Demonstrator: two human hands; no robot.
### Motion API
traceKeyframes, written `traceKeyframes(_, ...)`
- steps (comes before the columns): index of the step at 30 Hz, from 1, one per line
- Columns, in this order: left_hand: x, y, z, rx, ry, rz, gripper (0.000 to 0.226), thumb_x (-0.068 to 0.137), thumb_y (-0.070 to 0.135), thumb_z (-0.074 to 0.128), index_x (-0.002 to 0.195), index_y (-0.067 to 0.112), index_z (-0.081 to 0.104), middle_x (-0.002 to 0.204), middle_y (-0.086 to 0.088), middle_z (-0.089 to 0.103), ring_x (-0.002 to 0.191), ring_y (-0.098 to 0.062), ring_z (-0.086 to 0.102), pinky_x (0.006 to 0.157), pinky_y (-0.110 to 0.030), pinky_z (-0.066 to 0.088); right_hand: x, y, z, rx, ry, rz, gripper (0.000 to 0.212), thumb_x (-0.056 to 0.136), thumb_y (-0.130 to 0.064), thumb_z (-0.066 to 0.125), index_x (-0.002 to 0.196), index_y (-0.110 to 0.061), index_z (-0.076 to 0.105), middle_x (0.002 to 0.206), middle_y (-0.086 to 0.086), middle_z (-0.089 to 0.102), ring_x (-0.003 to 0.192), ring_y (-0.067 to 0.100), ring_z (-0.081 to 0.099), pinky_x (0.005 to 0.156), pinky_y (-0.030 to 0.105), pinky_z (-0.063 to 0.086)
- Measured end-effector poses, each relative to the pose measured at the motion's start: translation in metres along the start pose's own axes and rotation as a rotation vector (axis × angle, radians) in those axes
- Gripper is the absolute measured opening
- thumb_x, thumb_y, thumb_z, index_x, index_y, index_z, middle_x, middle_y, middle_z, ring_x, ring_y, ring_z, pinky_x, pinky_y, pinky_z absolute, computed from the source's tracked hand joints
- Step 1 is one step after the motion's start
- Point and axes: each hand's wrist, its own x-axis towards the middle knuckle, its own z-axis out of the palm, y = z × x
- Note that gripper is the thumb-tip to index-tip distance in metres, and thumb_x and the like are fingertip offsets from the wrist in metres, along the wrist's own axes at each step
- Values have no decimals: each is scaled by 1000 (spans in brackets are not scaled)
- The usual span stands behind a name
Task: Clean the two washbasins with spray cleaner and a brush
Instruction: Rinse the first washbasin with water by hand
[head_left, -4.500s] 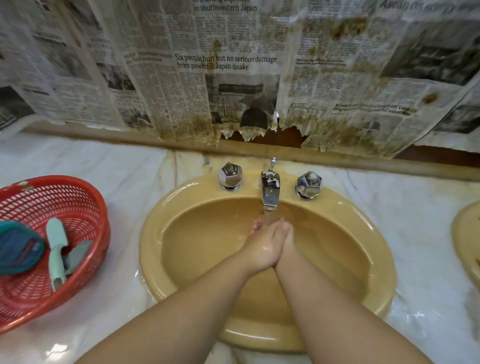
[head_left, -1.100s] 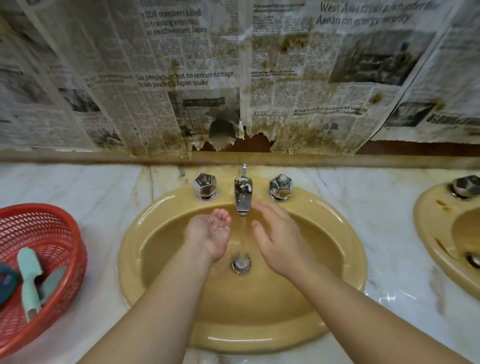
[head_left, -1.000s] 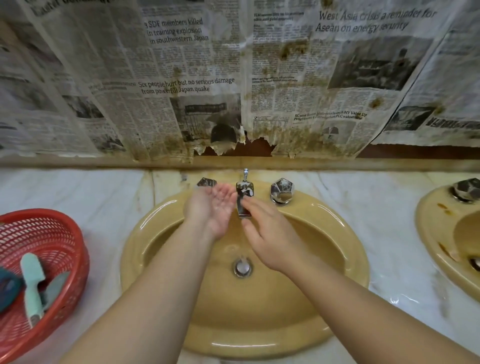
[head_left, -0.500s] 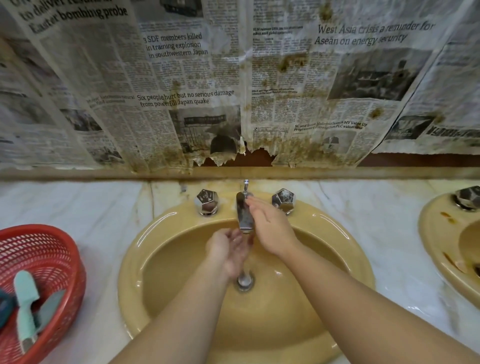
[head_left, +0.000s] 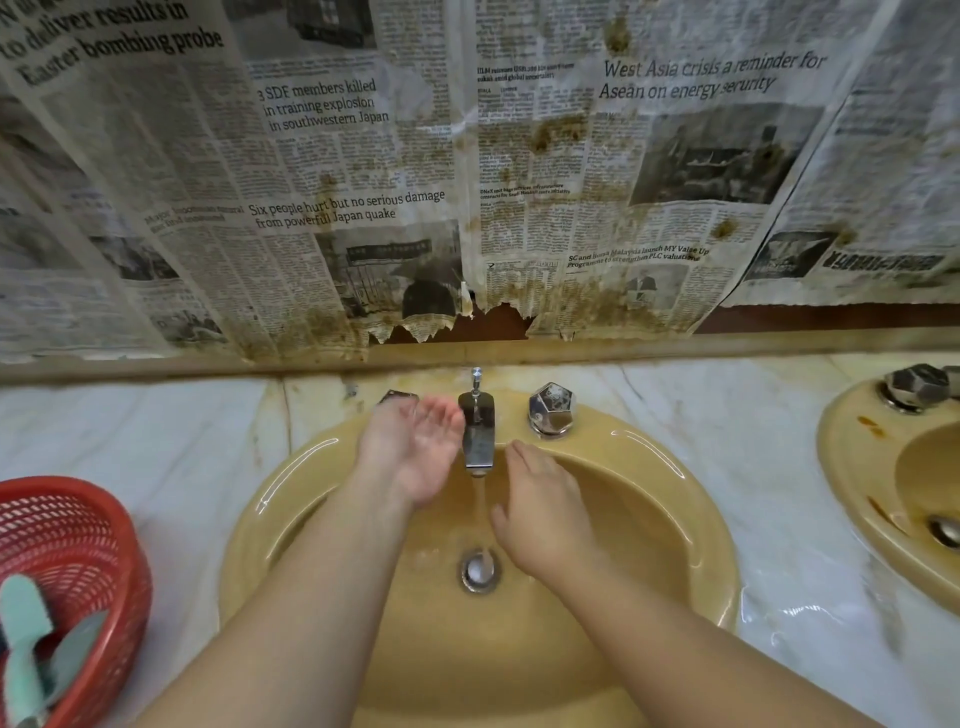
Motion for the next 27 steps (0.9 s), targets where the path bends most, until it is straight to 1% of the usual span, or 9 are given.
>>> traceKeyframes(4, 10, -23, 51, 574, -110, 67, 28, 106, 13, 40, 109, -3, 63, 107, -16, 70, 100, -25, 69, 88, -35, 57, 35, -8, 8, -165, -34, -5, 82, 91, -36, 54, 160, -17, 15, 168, 2, 13, 156, 18, 5, 120, 61, 10)
traceKeyframes(6, 14, -37, 47, 880, -95, 231, 24, 104, 13, 46, 107, 3, 67, 104, -8, 73, 96, -22, 70, 88, -34, 58, 50, -8, 7, -250, -102, 7, 88, 93, -32, 52, 162, -14, 1, 169, 5, -1, 157, 20, -7, 117, 70, -3)
traceKeyframes(8, 12, -35, 25, 967, 41, 538, 23, 101, 14, 50, 96, 14, 73, 96, -1, 75, 91, -15, 71, 82, -30, 59, 44, -12, 8, -238, -98, 50, 91, 94, -27, 49, 161, -12, -10, 170, 5, -14, 157, 19, -13, 118, 71, -5)
traceKeyframes(10, 7, -27, -5, 809, 197, 716, 21, 98, 14, 52, 87, 14, 70, 86, -2, 72, 81, -15, 67, 73, -28, 54, 25, -14, 18, -210, -75, 57, 90, 95, -20, 43, 159, -10, -20, 168, 6, -24, 155, 20, -21, 119, 68, -8)
traceKeyframes(14, 16, -36, -52, 441, 308, 323, 23, 101, 13, 49, 83, 7, 62, 74, -10, 62, 68, -21, 59, 64, -29, 49, 43, -3, 20, -141, -39, 56, 102, 89, -4, 54, 158, -16, -21, 167, 0, -25, 156, 14, -13, 120, 67, -7)
traceKeyframes(17, 27, -45, -59, 260, 216, -62, 29, 106, 17, 45, 93, -2, 62, 90, -18, 65, 83, -26, 64, 83, -37, 55, 68, 0, 12, -86, -61, 66, 113, 85, 1, 63, 160, -18, -19, 166, -4, -27, 156, 8, -5, 120, 68, 2)
traceKeyframes(19, 27, -45, -53, 154, 81, -196, 33, 107, 19, 41, 104, -7, 60, 88, -23, 66, 80, -29, 66, 94, -42, 57, 56, 2, 18, -99, -33, 21, 101, 94, -15, 58, 160, -17, -18, 166, -3, -27, 155, 11, -11, 121, 66, -4)
traceKeyframes(22, 26, -49, -48, 84, -15, -292, 36, 106, 18, 39, 117, -10, 60, 92, -22, 68, 85, -30, 68, 80, -43, 62, 17, 13, 32, -90, 41, -60, 78, 103, -26, 42, 163, -19, -8, 167, -6, -20, 155, 11, -18, 121, 58, -13)
traceKeyframes(27, 13, -60, -67, 35, 174, -264, 29, 106, 10, 36, 91, 0, 59, 63, -11, 62, 61, -20, 61, 47, -24, 56, -6, 21, 35, -39, 106, 16, 87, 90, -10, 54, 164, -20, 9, 171, -8, 1, 155, 4, -6, 121, 52, -10)
